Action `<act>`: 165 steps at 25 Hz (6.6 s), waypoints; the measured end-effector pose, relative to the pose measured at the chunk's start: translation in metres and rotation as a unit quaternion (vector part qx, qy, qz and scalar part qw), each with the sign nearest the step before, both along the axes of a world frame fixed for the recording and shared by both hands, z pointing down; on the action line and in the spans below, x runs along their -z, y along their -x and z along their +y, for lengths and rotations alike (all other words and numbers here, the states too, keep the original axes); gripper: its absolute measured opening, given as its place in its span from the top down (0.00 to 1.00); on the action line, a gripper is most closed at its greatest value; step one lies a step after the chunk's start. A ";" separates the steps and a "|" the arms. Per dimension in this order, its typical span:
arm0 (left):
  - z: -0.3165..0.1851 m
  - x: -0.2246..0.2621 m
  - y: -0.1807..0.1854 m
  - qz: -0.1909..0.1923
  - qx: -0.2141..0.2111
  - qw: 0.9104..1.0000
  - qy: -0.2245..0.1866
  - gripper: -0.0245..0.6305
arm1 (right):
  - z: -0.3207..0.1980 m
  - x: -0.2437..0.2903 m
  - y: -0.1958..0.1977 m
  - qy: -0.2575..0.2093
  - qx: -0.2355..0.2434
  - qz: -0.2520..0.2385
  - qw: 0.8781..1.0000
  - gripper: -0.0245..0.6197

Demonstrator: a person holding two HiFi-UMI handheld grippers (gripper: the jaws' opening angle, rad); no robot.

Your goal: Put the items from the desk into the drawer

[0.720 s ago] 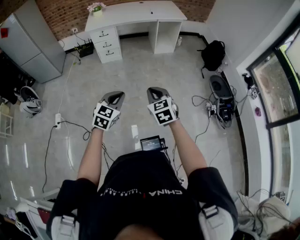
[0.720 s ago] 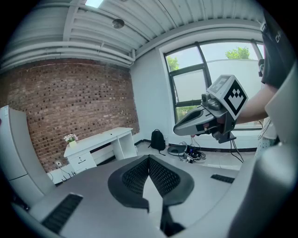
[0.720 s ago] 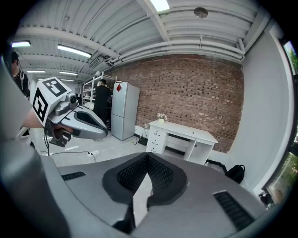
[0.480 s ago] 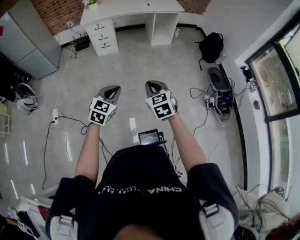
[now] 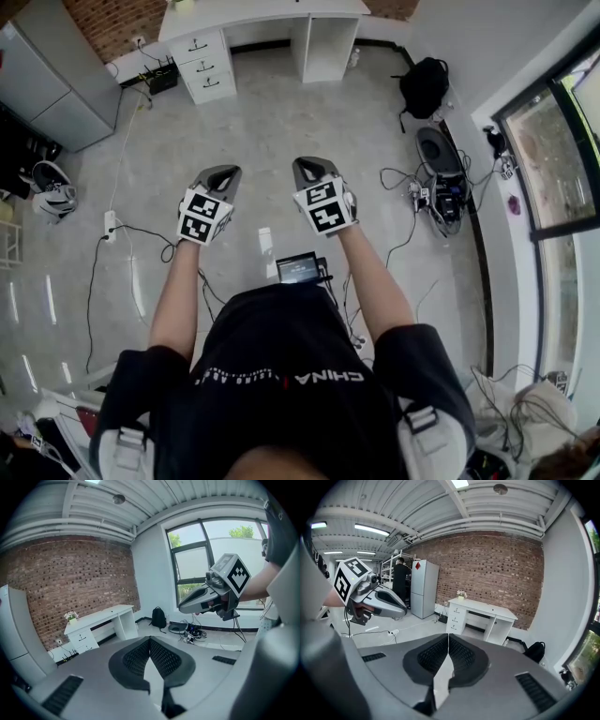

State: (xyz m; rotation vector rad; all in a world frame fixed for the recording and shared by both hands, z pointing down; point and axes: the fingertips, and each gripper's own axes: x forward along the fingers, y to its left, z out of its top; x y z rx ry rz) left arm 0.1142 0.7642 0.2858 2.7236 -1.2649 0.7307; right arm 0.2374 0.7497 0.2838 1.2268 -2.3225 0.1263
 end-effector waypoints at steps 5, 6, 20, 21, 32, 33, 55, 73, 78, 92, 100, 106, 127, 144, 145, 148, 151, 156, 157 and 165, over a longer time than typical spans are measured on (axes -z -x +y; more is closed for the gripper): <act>0.000 -0.001 -0.003 0.004 -0.001 1.000 0.000 0.94 | -0.001 -0.001 -0.004 0.002 -0.001 -0.001 1.000 0.94; 0.000 -0.001 -0.005 0.004 -0.002 1.000 0.000 0.94 | -0.002 -0.001 -0.007 0.002 -0.002 -0.002 1.000 0.94; -0.023 -0.009 -0.048 -0.012 -0.005 1.000 0.006 0.94 | -0.025 -0.015 -0.060 0.014 -0.006 -0.011 1.000 0.94; -0.028 -0.009 -0.053 -0.013 -0.004 1.000 0.007 0.94 | -0.028 -0.016 -0.065 0.015 -0.006 -0.011 1.000 0.94; -0.071 -0.015 -0.110 -0.010 0.016 1.000 0.021 0.94 | -0.072 -0.031 -0.138 0.038 -0.004 -0.035 0.999 0.94; -0.074 -0.016 -0.113 -0.011 0.017 1.000 0.021 0.94 | -0.075 -0.032 -0.142 0.040 -0.001 -0.037 0.999 0.94; -0.363 -0.054 -0.059 -0.007 -0.041 0.998 0.056 0.94 | -0.343 -0.054 -0.097 0.085 -0.064 -0.024 0.994 0.94; -0.599 -0.059 -0.010 0.013 -0.040 0.997 0.066 0.94 | -0.585 -0.059 -0.047 0.096 -0.079 -0.019 0.992 0.94; -0.679 -0.065 -0.014 0.005 -0.021 0.998 0.062 0.94 | -0.675 -0.064 -0.050 0.090 -0.061 -0.026 0.994 0.94; -0.878 -0.029 -0.092 0.015 0.019 0.999 0.042 0.94 | -0.884 -0.038 -0.119 0.080 -0.019 -0.033 0.996 0.94; -0.932 -0.037 -0.060 0.012 0.034 0.998 0.055 0.94 | -0.940 -0.043 -0.086 0.088 -0.002 -0.033 0.996 0.94; -0.968 -0.047 -0.034 0.003 0.009 0.998 0.058 0.94 | -0.972 -0.047 -0.059 0.090 -0.022 -0.034 0.995 0.94; -1.042 -0.040 -0.011 0.022 -0.012 0.998 0.064 0.94 | -1.040 -0.042 -0.012 0.082 -0.024 -0.044 0.995 0.94; -1.091 -0.026 -0.044 0.016 0.001 0.998 0.057 0.94 | -1.100 -0.031 -0.041 0.080 -0.006 -0.046 0.996 0.94; -1.094 -0.026 -0.044 0.015 0.003 0.998 0.057 0.94 | -1.103 -0.032 -0.041 0.082 -0.005 -0.046 0.996 0.94; -1.101 -0.026 -0.045 0.017 0.006 0.998 0.056 0.94 | -1.111 -0.034 -0.041 0.089 0.001 -0.060 0.994 0.94; -1.105 -0.029 -0.046 0.022 0.009 0.998 0.058 0.94 | -1.119 -0.035 -0.041 0.091 0.004 -0.072 0.993 0.94; -1.112 -0.040 -0.048 0.024 0.015 0.997 0.070 0.94 | -1.137 -0.054 -0.044 0.108 0.004 -0.076 0.991 0.94; -1.114 -0.043 -0.049 0.024 0.016 0.997 0.072 0.94 | -1.141 -0.059 -0.045 0.113 0.003 -0.078 0.991 0.94; -1.145 -0.060 -0.054 0.020 0.026 0.995 0.090 0.94 | -1.192 -0.106 -0.056 0.147 -0.021 -0.076 0.986 0.93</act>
